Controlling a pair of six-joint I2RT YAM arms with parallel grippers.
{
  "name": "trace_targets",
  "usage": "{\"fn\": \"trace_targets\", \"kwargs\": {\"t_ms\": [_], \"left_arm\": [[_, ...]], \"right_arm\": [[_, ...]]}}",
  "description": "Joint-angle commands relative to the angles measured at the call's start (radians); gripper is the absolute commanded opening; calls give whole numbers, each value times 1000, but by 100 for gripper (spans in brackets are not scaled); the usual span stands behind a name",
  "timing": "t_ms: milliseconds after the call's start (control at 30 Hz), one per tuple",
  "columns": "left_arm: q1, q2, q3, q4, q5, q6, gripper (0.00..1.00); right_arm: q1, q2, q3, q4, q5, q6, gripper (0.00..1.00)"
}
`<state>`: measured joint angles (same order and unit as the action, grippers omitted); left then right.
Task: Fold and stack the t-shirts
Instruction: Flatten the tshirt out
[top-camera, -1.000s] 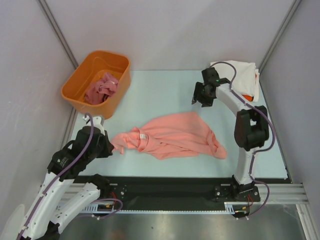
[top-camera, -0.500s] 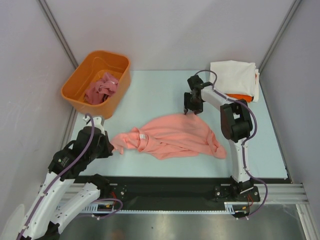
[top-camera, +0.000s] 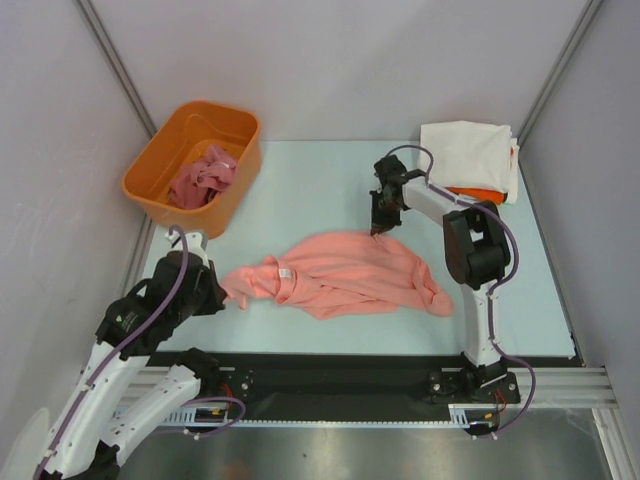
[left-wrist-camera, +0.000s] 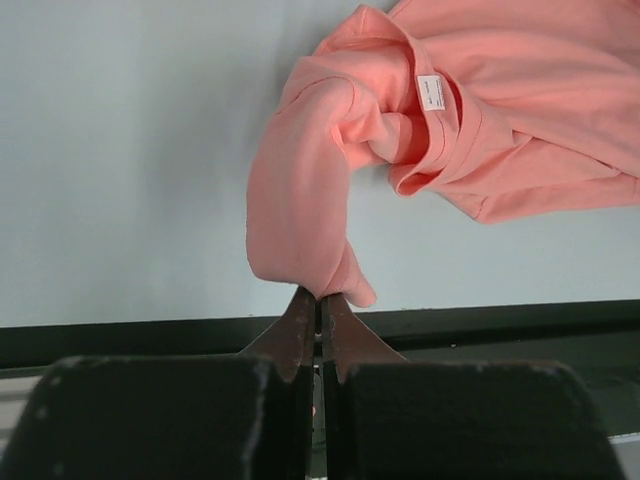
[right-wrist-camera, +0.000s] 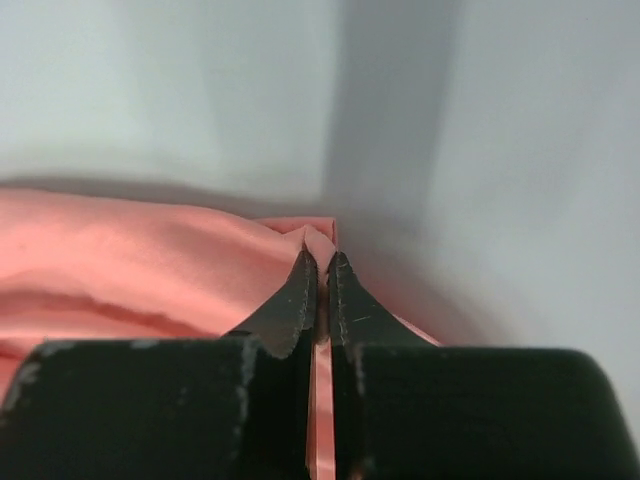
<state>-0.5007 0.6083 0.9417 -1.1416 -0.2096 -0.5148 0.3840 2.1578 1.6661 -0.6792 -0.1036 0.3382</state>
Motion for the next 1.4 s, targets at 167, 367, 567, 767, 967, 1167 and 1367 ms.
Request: {"fn": "trace_targets", "kwargs": {"t_ms": [167, 367, 567, 767, 967, 1167, 1367], "left_arm": [[7, 120, 359, -4, -103, 71, 0], [7, 165, 601, 97, -166, 199, 0], [7, 136, 735, 253, -145, 297, 0], [7, -19, 666, 603, 1, 465, 0], [7, -116, 543, 905, 88, 561, 0], [7, -168, 496, 1049, 197, 628, 0], [7, -193, 418, 1247, 249, 647, 0]], "right_arm": [[-48, -436, 49, -20, -24, 28, 0], [-50, -860, -46, 53, 36, 39, 0], [-48, -1255, -143, 119, 82, 12, 0], [-50, -1559, -207, 119, 157, -21, 0], [-48, -1667, -217, 121, 209, -65, 0], [-48, -1714, -178, 144, 203, -77, 0], [-50, -1748, -175, 202, 206, -97, 0]]}}
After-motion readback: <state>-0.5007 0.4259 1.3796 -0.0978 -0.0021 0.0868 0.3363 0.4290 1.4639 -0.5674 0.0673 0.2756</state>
